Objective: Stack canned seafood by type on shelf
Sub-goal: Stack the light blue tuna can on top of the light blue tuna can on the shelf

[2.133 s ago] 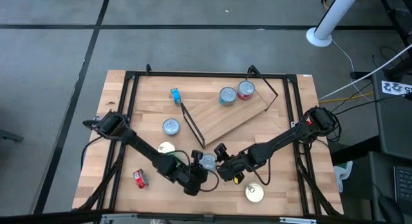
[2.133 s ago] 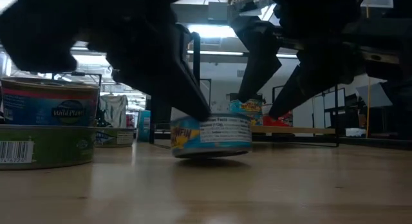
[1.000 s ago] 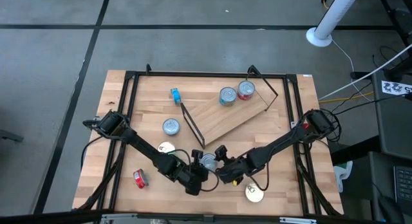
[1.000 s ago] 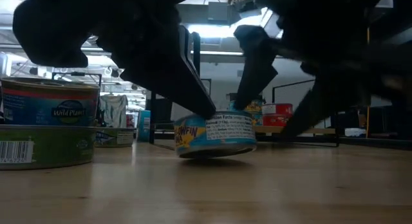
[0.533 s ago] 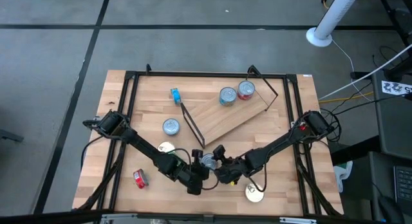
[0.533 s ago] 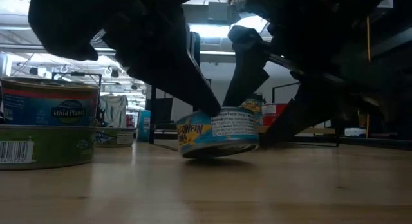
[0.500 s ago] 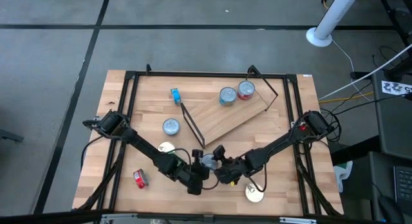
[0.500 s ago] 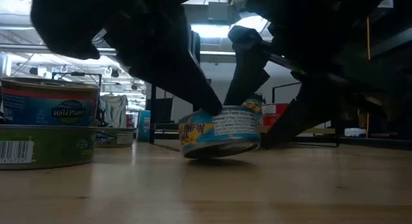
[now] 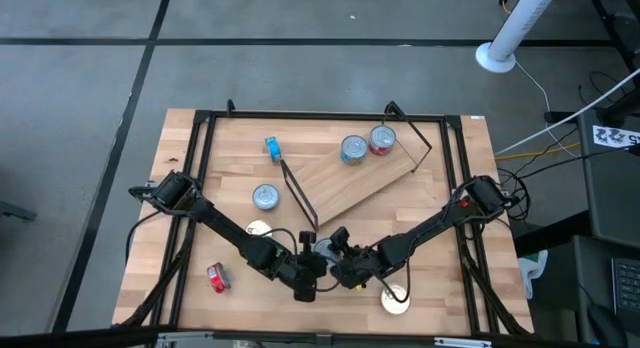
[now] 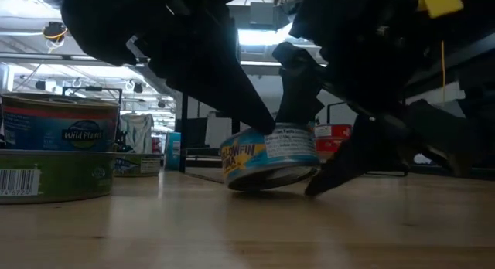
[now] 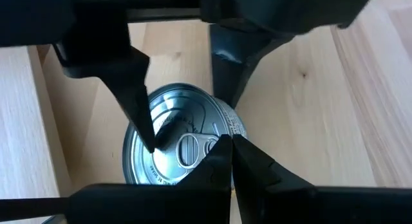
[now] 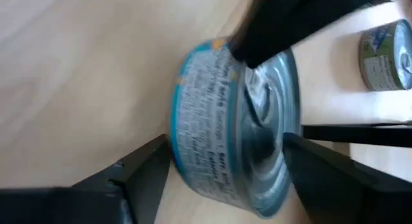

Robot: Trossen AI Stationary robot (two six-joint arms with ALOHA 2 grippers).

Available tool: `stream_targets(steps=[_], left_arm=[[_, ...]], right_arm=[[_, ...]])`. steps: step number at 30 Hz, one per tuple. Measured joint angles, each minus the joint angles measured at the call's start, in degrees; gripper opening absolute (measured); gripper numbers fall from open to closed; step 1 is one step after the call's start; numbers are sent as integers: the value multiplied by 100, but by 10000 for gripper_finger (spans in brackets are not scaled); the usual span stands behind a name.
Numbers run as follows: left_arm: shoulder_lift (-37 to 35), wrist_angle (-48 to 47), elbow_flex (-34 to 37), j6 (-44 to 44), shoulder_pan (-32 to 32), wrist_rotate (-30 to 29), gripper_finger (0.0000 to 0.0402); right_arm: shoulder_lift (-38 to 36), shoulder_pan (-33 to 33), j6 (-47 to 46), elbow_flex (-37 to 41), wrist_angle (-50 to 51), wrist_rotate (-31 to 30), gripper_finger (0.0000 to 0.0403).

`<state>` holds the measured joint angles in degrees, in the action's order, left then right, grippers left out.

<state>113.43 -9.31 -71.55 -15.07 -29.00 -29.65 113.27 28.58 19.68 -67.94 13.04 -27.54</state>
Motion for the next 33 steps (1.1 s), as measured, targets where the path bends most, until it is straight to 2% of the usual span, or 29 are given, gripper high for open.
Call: stream_targets(steps=[8, 11, 18, 27, 33], left_arm=[[-14, 2, 0, -4, -4, -117, 2], [-26, 6, 0, -7, -4, -129, 2], [-60, 220, -2, -87, -8, 56, 10], [-240, 565, -48, -103, -26, 90, 120], [-240, 523, -266, 357, -109, 90, 157]], right_arm=[[-5, 40, 55, 0, 79, -166, 183], [-7, 133, 117, 0, 94, -412, 160], [-47, 434, 159, 0, 209, -742, 158], [-63, 568, 92, -35, 348, -827, 139], [-63, 634, -481, -516, 1628, -740, 139]])
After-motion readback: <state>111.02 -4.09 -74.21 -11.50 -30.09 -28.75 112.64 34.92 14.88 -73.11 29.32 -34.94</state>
